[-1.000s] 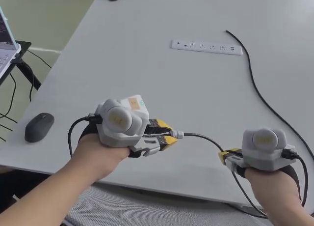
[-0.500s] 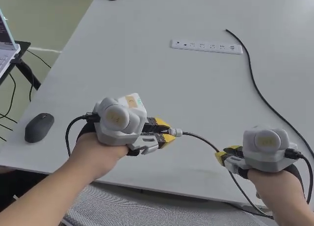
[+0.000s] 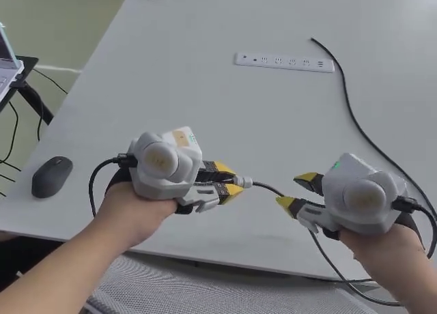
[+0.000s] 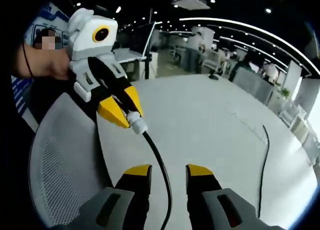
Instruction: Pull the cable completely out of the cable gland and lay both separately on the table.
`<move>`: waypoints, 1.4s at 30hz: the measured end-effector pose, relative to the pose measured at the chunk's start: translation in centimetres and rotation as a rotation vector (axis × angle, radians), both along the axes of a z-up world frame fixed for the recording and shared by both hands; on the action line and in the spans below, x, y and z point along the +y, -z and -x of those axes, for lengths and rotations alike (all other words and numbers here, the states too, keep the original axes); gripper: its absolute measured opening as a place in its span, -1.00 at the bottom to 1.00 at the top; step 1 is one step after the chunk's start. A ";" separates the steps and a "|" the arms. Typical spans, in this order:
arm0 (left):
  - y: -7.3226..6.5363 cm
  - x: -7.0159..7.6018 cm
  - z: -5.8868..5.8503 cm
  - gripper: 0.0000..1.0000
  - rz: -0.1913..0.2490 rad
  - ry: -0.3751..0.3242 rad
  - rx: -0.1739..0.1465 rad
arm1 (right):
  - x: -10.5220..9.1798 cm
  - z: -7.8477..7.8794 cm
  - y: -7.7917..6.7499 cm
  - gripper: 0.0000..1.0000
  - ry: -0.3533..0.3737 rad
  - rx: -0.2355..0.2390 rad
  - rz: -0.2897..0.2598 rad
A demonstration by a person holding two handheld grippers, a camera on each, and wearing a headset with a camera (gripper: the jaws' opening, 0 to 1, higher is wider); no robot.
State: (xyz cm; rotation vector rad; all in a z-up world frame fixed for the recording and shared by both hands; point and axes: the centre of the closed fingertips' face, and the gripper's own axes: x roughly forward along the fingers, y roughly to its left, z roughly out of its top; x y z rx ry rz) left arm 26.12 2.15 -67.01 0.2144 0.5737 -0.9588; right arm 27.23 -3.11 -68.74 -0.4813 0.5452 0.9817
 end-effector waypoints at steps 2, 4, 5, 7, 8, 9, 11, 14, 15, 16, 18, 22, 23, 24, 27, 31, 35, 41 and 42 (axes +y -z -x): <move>0.0 0.1 0.0 -0.69 0.001 -0.001 0.000 | 1.0 0.2 -0.2 -0.55 -0.038 -0.022 0.017; 0.0 0.1 0.1 -0.69 0.001 -0.002 0.001 | 1.9 0.2 -0.1 -0.56 -0.058 -0.024 0.025; -0.1 0.1 0.1 -0.69 0.002 -0.002 0.001 | 2.2 0.3 -0.1 -0.57 -0.071 -0.025 0.025; -0.1 0.2 0.1 -0.69 0.003 -0.002 0.001 | 2.7 0.3 0.1 -0.60 -0.092 -0.043 0.048; 0.0 0.2 0.1 -0.69 0.004 -0.003 0.003 | 3.0 0.4 0.1 -0.62 -0.102 -0.048 0.052; 0.0 0.2 0.1 -0.69 0.003 -0.003 0.002 | 3.2 0.4 0.2 -0.63 -0.109 -0.051 0.056; 0.0 0.2 0.1 -0.69 0.004 -0.003 0.002 | 3.5 0.4 0.1 -0.67 -0.123 -0.062 0.063; 0.0 0.2 0.1 -0.69 0.008 -0.004 0.004 | 3.7 0.3 0.2 -0.75 -0.139 -0.082 0.080; -0.1 0.1 0.1 -0.69 0.016 -0.003 0.007 | 3.7 0.2 0.2 -0.78 -0.141 -0.087 0.086; -0.2 0.0 0.2 -0.69 0.024 0.002 0.008 | 3.7 0.2 0.2 -0.80 -0.144 -0.086 0.088; -0.2 0.0 0.2 -0.69 0.025 0.005 0.002 | 3.9 0.2 0.0 -0.81 -0.151 -0.092 0.080; -0.2 0.0 0.2 -0.69 0.030 0.001 0.007 | 4.1 0.3 0.0 -0.89 -0.168 -0.102 0.087; -0.2 0.0 0.1 -0.69 0.032 0.001 0.005 | 4.1 0.3 0.0 -0.91 -0.174 -0.103 0.089; -0.2 0.0 0.1 -0.69 0.032 0.001 0.004 | 4.1 0.3 0.0 -0.93 -0.175 -0.105 0.089; -0.2 0.0 0.0 -0.69 0.033 0.001 0.005 | 4.1 0.3 0.0 -0.96 -0.172 -0.104 0.085; -0.3 -0.1 -0.2 -0.69 0.035 -0.001 0.000 | 4.0 0.0 0.0 -0.97 -0.154 -0.096 0.066; -0.3 -0.1 -0.3 -0.69 0.037 0.000 -0.003 | 3.9 -0.2 0.0 -0.98 -0.133 -0.084 0.050; -0.5 -0.1 -0.6 -0.69 0.041 -0.003 -0.006 | 3.3 -0.8 0.2 -0.98 -0.081 -0.054 0.032; -0.5 0.0 -0.7 -0.69 0.040 -0.005 -0.008 | 3.2 -0.9 0.3 -0.98 -0.067 -0.045 0.031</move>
